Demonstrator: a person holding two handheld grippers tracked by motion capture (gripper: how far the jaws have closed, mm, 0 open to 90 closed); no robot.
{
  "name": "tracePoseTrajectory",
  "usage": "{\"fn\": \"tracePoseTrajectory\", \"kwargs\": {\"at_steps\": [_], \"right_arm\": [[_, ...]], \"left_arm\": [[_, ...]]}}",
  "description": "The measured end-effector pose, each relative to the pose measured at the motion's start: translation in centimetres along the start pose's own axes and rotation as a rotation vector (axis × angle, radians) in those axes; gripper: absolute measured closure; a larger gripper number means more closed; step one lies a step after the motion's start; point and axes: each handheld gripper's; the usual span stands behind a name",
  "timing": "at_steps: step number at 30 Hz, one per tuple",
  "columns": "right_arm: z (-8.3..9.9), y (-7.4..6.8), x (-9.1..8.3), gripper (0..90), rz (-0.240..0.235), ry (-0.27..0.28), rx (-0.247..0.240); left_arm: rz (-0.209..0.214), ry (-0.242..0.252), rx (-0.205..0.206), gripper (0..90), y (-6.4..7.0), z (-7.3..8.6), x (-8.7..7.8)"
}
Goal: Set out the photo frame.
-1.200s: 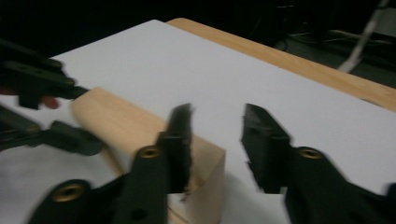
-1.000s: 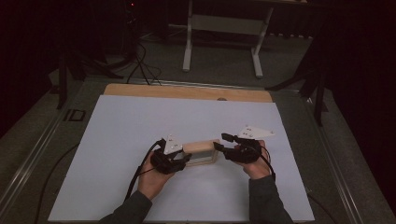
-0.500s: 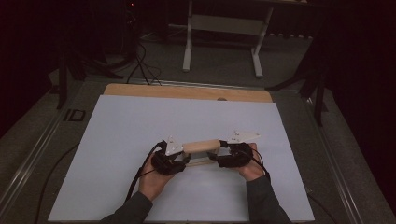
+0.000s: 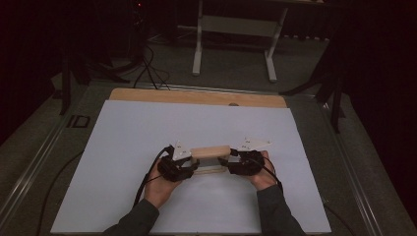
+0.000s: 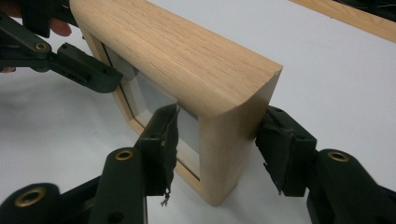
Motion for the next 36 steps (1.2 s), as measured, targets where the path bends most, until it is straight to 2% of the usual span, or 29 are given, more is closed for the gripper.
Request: {"fn": "tracePoseTrajectory", "kwargs": {"at_steps": [8,14,25,36], "right_arm": [[-0.5,-0.6,0.8,51.3,0.026,0.007,-0.013],[-1.2,-0.8,1.9,51.7,0.034,0.014,-0.003],[-1.7,-0.6,2.6,51.4,0.052,0.018,0.002],[-2.0,-0.3,3.1,51.8,0.053,0.035,0.035]], "left_arm": [[-0.020,-0.005,-0.015,56.0,-1.3,0.1,-0.1],[-0.012,0.004,-0.044,55.6,-2.7,0.4,-0.2],[-0.009,0.000,-0.021,55.2,-3.7,0.0,0.3],[-0.005,0.005,-0.042,54.1,-4.7,-0.1,0.7]]}}
Point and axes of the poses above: each handheld gripper's, and its own axes: x roughly forward along the jaws, z roughly out of its underside, y roughly to its right, and after that the axes turned 8 degrees about x, right-handed
